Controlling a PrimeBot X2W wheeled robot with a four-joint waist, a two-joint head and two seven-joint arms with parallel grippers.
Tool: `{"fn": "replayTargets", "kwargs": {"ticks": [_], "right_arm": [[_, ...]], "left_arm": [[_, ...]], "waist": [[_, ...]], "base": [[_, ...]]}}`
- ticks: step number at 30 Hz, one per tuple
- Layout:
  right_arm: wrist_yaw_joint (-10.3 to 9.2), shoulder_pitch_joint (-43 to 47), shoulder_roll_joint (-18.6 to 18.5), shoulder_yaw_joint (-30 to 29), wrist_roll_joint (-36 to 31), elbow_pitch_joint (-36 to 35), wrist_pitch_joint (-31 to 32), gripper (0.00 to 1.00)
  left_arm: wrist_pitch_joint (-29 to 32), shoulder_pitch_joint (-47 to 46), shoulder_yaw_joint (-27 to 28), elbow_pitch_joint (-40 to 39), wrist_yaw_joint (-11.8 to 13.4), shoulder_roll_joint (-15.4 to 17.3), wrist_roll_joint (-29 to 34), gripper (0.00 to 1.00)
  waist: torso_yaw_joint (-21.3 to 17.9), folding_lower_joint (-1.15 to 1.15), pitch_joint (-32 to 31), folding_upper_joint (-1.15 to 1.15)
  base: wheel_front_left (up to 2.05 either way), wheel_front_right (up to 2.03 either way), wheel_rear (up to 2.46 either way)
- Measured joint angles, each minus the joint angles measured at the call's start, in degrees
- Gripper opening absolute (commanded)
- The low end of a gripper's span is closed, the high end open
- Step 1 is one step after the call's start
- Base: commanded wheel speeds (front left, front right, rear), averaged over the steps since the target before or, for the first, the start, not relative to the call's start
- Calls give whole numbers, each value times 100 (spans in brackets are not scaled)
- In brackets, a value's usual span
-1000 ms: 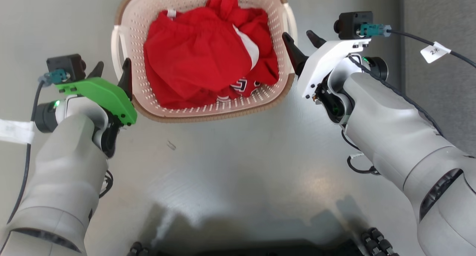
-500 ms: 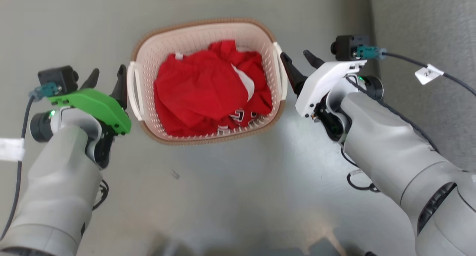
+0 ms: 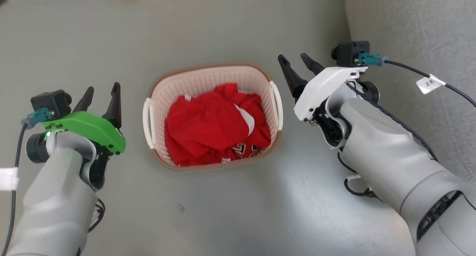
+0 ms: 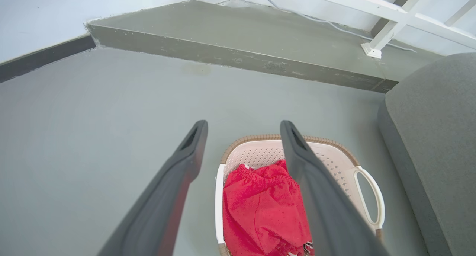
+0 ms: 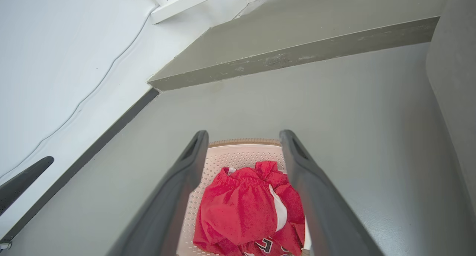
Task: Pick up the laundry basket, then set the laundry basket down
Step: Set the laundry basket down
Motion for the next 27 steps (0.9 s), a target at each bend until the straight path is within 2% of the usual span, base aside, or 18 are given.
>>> {"fn": "replayTargets", "kwargs": {"ticks": [10, 17, 27], "right_arm": [[-22, 466, -225, -733, -678, -673, 0, 100], [-220, 837, -376, -1207, -1261, -1290, 0, 100], [-536, 1539, -430, -1579, -2112, -2093, 0, 100]], "left_arm": [[-1, 567, 500, -937, 140, 62, 465, 100], [-10, 981, 801, -1681, 309, 79, 857, 100], [-16, 1728, 1195, -2558, 579, 66, 1354, 100]], "waist": [[19, 0, -737, 0], [45, 0, -1195, 0], [77, 0, -1726, 0]], "base": [[0, 0, 0], [0, 0, 0], [0, 0, 0]]}}
